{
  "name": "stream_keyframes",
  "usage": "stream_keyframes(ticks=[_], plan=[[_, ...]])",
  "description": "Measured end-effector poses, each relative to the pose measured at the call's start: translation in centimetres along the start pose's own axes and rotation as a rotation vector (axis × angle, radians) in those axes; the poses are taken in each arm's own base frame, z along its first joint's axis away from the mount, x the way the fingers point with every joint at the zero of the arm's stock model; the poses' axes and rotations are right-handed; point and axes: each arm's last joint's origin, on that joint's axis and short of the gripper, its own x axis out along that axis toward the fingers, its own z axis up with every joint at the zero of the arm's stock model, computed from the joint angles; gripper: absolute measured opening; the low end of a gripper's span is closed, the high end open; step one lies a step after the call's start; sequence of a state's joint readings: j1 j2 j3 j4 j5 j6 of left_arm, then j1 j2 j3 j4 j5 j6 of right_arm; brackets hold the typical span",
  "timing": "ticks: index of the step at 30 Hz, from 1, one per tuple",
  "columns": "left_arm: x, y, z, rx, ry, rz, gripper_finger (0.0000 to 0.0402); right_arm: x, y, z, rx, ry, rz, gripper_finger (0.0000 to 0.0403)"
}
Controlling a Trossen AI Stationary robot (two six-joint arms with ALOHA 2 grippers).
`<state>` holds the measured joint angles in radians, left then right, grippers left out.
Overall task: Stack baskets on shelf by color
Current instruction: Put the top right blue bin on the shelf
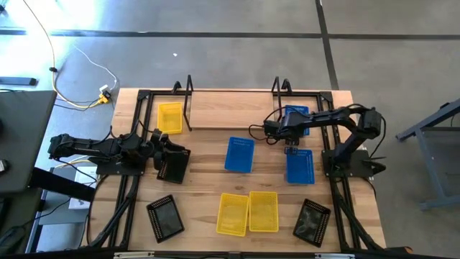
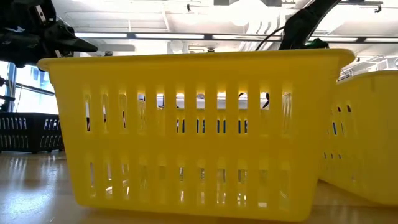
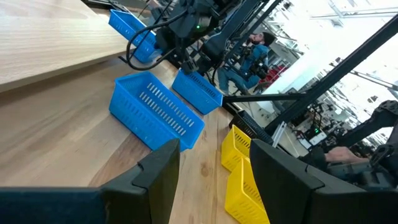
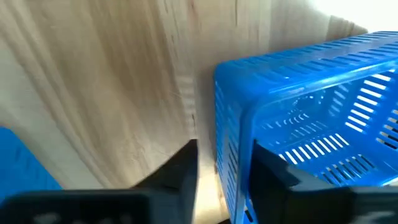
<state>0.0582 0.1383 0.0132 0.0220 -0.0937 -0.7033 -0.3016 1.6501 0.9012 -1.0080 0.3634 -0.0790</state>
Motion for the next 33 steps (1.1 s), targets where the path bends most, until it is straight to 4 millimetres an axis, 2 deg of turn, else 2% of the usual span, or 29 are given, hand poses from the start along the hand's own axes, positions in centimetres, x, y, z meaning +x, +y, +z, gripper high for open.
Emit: stream_keyframes(ticks=[3,5,11,18,28,33], plan=[[0.0,0.0,0.0,0.0,0.0,0.0,0.0184,-0.1,0.1,-0.3,0.019,0.025,0.032,0.0029],[0.0,0.0,0.0,0.0,0.0,0.0,0.0184,-0.1,0.2,-0.6,0.034,0.053,0.055,0.0009],[0.0,0.0,0.0,0.0,0.0,0.0,0.0184,-0.8,0.7,-1.3,0.12,0.08,0.05,0.0003],[0.0,0.0,0.0,0.0,0.0,0.0,0.0184,-3.4,0.9,-3.2,0.333,-0.001,0.043,0.0001],[0.0,0.0,0.0,0.0,0.0,0.0,0.0184,-7.0,-0.4,-6.9,0.686,-0.219,0.019,0.0],[0.0,0.0,0.0,0.0,-0.003,0.004,0.0184,-9.2,-1.8,-7.9,0.802,-0.377,-0.005,0.0]])
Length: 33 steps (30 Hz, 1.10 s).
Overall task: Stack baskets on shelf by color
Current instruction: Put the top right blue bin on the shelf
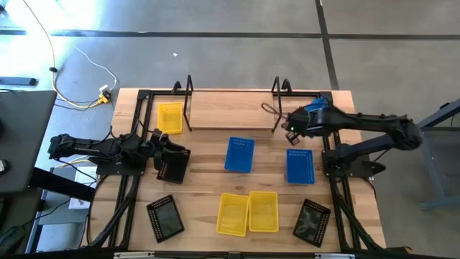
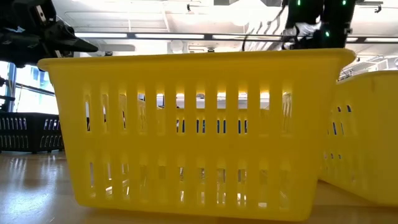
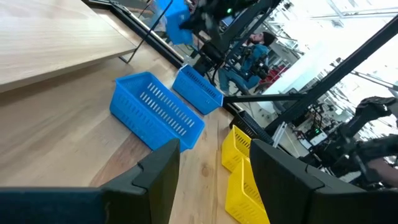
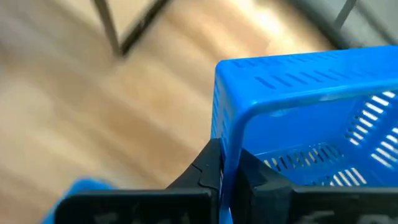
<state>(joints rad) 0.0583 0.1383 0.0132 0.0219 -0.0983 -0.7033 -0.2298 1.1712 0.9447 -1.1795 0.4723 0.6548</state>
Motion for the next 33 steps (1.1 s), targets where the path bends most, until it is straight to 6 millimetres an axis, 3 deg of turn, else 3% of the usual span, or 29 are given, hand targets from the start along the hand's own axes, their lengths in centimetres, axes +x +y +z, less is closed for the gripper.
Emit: stream_keyframes(ticks=[7,12,17,24,33], plan=[[0.0,0.0,0.0,0.0,-0.005,0.006,0.0184,-4.5,-1.6,4.2,-0.014,-0.261,-0.05,0.0],[0.0,0.0,0.0,0.0,-0.006,0.007,0.0184,-7.0,-2.1,8.1,-0.148,-0.377,-0.069,0.0],[0.0,0.0,0.0,0.0,-0.008,0.007,0.0184,-7.9,-1.0,11.9,-0.362,-0.388,-0.106,0.0],[0.0,0.0,0.0,-0.001,-0.008,0.007,0.0184,-5.6,2.6,15.4,-0.575,-0.245,-0.049,0.0],[0.0,0.0,0.0,-0.001,-0.008,0.007,0.0184,0.1,7.0,16.2,-0.703,-0.002,0.09,0.0]])
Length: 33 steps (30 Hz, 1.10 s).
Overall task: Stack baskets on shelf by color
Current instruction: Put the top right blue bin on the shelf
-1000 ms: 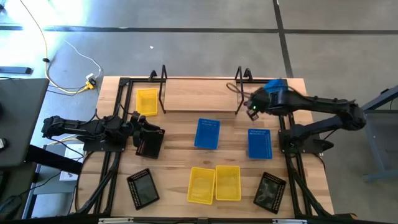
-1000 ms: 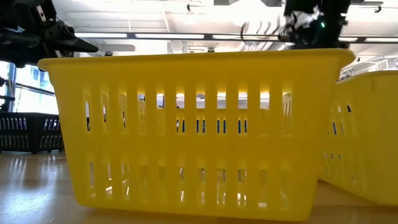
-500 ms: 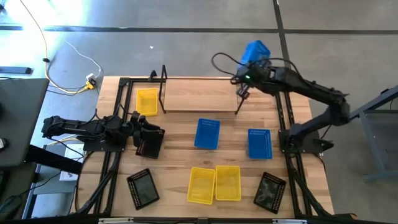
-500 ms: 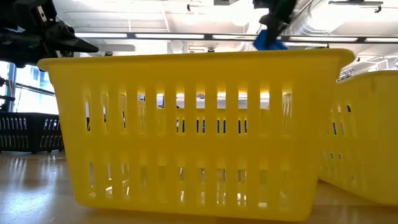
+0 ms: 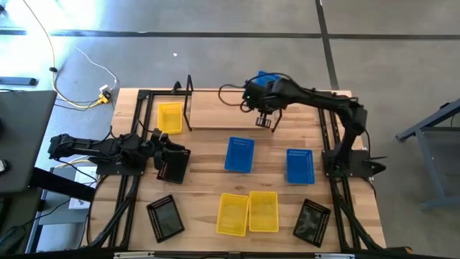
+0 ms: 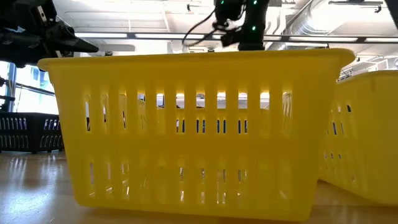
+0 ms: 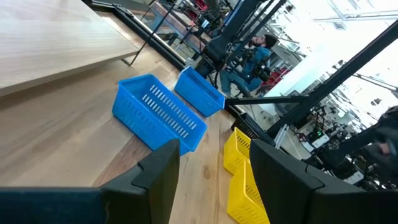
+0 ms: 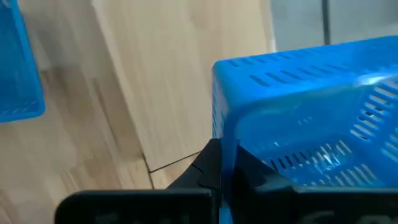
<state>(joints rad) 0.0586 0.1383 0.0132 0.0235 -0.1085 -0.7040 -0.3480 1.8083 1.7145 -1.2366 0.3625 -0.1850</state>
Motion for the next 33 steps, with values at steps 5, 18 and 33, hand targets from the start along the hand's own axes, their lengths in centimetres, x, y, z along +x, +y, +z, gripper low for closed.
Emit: stream_keyframes(ticks=[5,18,33], plan=[[0.0,0.0,0.0,-0.001,0.0,0.0,0.0184,1.9,1.5,1.0,-0.087,0.046,0.027,0.0],[0.0,0.0,0.0,0.0,0.0,-0.001,0.0184,3.9,4.0,2.3,-0.129,0.047,0.123,0.0],[0.0,0.0,0.0,0.0,0.001,-0.001,0.0184,8.3,4.0,3.1,-0.207,0.113,0.179,0.0]])
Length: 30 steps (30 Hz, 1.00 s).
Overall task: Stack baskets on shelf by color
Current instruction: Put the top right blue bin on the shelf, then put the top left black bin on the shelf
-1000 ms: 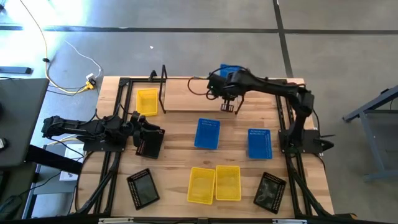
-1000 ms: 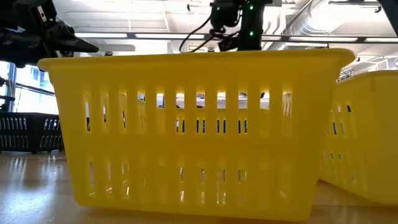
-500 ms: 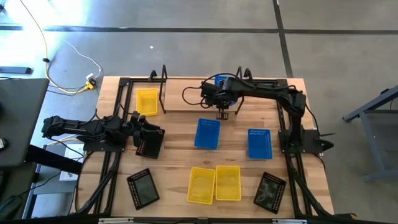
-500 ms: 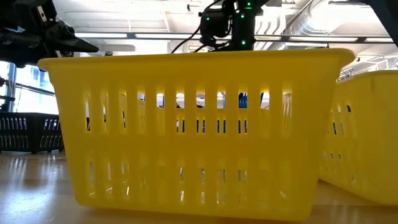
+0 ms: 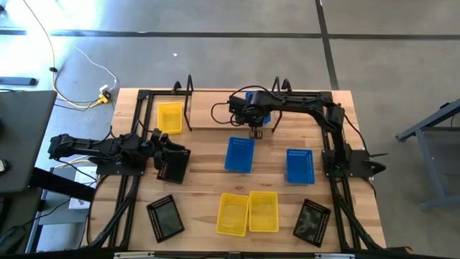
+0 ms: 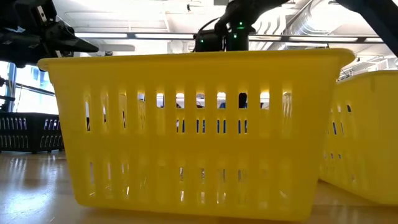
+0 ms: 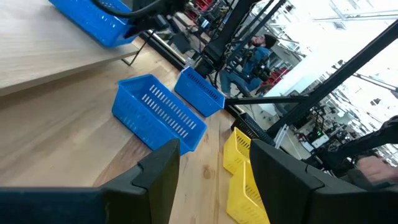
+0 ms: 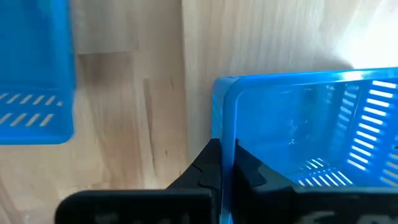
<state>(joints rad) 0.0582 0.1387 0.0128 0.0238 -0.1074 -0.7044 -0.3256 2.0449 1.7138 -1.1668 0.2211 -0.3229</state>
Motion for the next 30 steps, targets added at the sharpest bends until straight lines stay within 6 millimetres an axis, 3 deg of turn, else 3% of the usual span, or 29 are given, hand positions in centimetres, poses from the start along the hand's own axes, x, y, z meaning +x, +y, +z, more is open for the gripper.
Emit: stream_keyframes(ticks=[18,30], plan=[[0.0,0.0,0.0,-0.001,0.001,-0.001,0.0184,0.5,-1.1,-0.2,0.028,-0.029,0.052,0.0002],[0.0,0.0,0.0,0.0,0.008,-0.011,0.0184,0.0,-0.6,-0.1,0.05,-0.026,0.014,0.0105]])
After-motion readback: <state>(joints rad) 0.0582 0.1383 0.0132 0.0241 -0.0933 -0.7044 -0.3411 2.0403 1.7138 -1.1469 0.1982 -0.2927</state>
